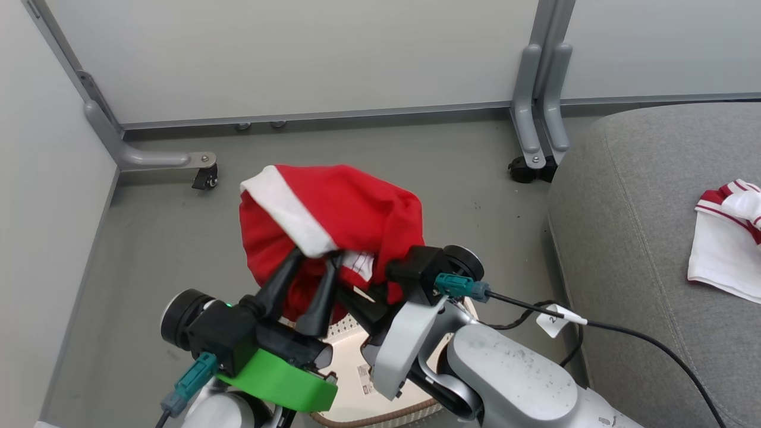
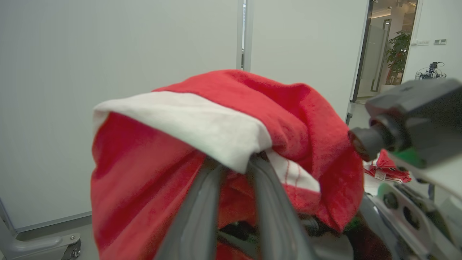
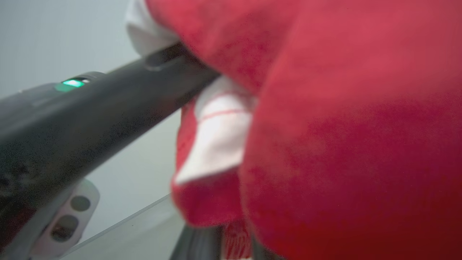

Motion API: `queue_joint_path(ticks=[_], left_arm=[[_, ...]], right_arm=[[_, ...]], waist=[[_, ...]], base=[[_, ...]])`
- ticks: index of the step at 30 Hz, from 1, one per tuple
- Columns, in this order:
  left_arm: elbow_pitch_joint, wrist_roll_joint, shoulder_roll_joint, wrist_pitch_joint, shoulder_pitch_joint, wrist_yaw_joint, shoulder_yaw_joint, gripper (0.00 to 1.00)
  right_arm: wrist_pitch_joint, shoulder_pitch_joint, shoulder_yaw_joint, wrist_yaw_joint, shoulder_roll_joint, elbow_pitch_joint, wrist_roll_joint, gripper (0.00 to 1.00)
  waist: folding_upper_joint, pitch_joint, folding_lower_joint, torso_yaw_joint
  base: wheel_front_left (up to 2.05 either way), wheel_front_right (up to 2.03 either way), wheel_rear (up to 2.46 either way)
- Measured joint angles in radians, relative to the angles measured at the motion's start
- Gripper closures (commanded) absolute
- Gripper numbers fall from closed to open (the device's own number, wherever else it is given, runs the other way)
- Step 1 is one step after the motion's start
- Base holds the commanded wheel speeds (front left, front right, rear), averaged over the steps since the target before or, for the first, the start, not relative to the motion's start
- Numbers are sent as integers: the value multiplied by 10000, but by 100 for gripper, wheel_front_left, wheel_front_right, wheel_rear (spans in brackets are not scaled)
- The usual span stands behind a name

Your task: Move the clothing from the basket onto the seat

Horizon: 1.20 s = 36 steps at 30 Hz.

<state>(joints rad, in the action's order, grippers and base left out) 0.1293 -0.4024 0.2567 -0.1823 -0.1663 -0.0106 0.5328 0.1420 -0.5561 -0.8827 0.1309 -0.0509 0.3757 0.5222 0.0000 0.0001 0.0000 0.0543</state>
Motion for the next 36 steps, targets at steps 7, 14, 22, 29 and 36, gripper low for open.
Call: queue_joint_path(ticks=[7,14,22,29,36], left_arm=[[21,119,2,-17,0,-161,6,0],[52,178,119,-40,4,-203,15,0],[77,192,414,50,142,-221,2,0],[71,157,568,245,287,-244,73,0],[-173,25,805,454,674,-201,219,0]], right_arm=[[13,-27,105,0,0,44,-42,100],[69,-32,410,0,-2,201,-148,100],[84,-32,708,0,-67,253,-244,100],[94,-27,1160,0,-173,324,-414,100],[82,-26,1473,0,-213,318,-533,100]], waist=[[0,28,0,12],[0,39,0,40],[0,99,0,-6],[0,138,0,-66],[0,163,0,-238]], base=[[0,0,0],[0,0,0],[0,0,0],[0,0,0],[0,0,0]])
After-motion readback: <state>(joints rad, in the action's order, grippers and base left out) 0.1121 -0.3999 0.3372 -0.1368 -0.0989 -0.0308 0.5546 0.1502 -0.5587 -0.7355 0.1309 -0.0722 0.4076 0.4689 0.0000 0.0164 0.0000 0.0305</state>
